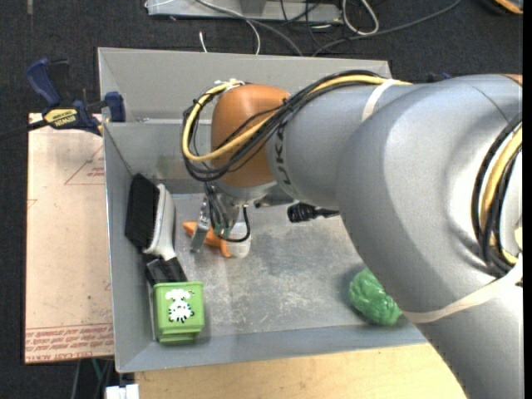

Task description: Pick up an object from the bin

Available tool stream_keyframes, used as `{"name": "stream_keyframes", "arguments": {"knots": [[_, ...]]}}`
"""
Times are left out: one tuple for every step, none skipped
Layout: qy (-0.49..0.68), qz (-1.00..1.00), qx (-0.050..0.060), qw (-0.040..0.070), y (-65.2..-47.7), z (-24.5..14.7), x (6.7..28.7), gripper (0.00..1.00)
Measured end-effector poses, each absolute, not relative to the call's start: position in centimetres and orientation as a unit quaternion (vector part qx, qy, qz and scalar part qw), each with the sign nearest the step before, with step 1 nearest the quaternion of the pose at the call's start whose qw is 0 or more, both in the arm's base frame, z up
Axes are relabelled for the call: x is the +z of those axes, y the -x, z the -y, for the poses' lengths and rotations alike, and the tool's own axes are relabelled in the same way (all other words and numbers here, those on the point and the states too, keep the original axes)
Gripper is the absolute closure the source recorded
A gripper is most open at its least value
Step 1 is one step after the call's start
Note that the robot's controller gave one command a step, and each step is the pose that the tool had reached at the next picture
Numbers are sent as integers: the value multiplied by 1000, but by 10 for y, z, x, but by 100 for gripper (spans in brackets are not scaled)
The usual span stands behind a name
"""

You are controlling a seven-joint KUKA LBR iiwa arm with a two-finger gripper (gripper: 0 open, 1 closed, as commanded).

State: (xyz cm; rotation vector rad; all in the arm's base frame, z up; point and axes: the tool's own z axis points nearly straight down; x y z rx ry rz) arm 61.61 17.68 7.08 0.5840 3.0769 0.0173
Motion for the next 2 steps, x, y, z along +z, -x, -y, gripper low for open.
{"name": "stream_keyframes", "arguments": {"knots": [[-187,-982,4,1,-613,-176,82,100],[-187,-982,5,4,-616,-177,116,100]]}}
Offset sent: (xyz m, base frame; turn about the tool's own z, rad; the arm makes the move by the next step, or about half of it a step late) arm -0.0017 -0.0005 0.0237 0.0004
